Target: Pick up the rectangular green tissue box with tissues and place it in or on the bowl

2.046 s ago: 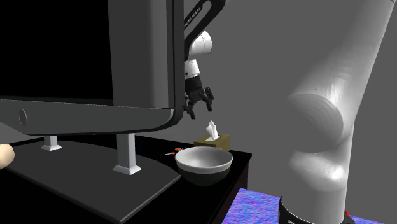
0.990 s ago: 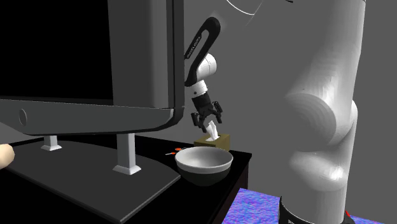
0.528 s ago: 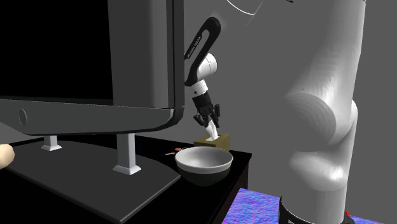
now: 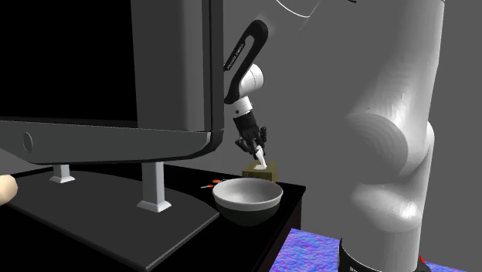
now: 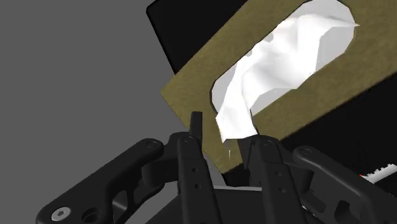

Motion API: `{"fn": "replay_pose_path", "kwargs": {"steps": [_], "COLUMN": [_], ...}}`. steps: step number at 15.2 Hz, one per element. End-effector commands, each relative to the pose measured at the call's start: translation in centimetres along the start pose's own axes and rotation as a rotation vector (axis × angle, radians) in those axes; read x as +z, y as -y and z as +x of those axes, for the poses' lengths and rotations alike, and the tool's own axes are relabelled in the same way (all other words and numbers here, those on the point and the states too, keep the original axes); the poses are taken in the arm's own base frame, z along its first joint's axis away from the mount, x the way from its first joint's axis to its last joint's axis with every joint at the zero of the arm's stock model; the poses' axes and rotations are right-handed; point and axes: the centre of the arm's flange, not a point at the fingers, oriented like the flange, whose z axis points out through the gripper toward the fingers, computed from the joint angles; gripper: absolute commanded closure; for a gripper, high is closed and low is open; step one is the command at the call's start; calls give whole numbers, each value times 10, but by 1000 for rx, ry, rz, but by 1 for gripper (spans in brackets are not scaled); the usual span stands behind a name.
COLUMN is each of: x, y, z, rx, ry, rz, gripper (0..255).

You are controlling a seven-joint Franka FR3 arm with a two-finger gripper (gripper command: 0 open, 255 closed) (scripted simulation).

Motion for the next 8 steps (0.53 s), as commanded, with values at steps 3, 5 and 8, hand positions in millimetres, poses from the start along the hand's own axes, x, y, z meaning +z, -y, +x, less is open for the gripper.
{"fn": "replay_pose_path", "kwargs": {"steps": [3, 5, 8], "x": [-16, -26, -41], "y": [-5, -8, -14], "z": [-3, -5, -8], "rx": [-3, -3, -3], "ry": [2, 2, 2], "rz": [1, 1, 1], "gripper": [255, 255, 255]}}
